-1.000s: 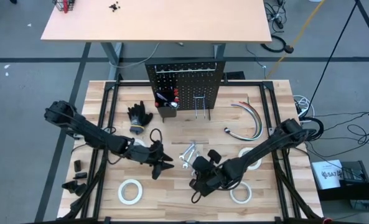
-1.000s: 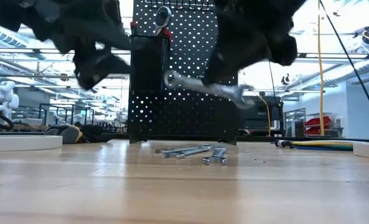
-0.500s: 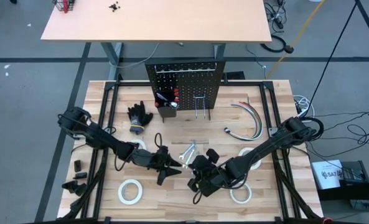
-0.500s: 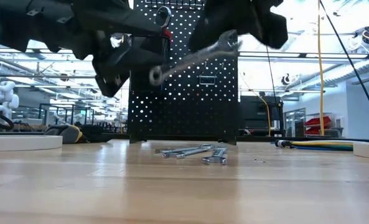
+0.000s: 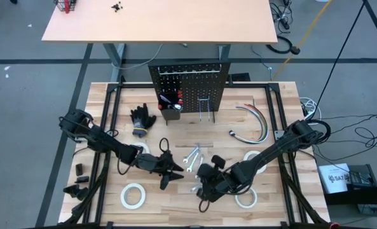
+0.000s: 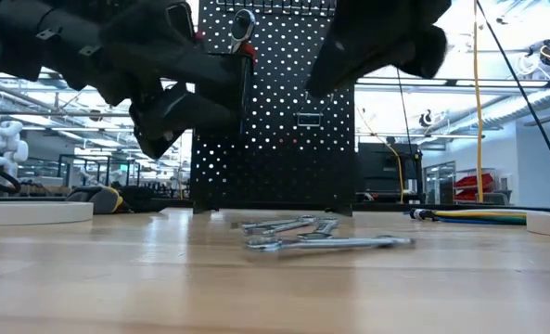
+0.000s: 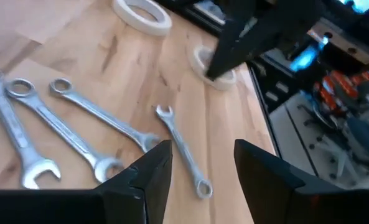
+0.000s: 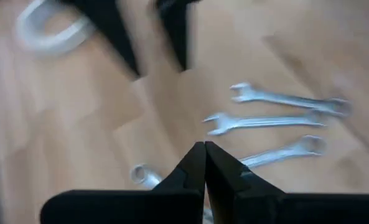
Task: Hang tools onto peg board
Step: Hang the wrench on the peg board
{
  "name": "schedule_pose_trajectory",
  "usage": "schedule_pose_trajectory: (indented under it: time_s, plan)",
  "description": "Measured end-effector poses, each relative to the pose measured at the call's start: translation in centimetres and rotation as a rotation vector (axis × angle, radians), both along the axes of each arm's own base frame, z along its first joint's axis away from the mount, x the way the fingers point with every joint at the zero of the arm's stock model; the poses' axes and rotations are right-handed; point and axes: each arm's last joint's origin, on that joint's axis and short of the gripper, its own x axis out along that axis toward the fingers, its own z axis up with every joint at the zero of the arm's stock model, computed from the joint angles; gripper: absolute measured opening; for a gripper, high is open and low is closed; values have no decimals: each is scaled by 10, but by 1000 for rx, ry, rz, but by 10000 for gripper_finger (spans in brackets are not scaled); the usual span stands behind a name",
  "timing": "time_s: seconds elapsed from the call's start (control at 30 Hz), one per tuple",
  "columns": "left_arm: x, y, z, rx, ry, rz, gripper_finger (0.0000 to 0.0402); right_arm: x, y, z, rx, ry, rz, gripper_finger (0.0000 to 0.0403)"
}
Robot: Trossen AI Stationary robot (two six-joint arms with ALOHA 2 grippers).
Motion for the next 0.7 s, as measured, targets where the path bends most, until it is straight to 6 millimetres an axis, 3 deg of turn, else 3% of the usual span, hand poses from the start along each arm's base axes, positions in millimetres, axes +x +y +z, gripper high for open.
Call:
schedule_pose_trajectory:
  time_s: [0.17, 0.33, 0.47, 0.7]
  plan:
    - [-2, 1, -5, 24, 50, -12, 176, 7, 1, -7, -79, 36, 171, 42]
    - [-2, -1, -5, 3, 59, -61, 176, 14, -11, -8, 105, 124, 301, 116]
    - [-3, -3, -5, -16, 67, -73, 176, 16, -12, -9, 71, 145, 429, 161]
    - [-8, -12, -6, 25, 63, -103, 176, 27, -6, -23, 23, 116, 686, 162]
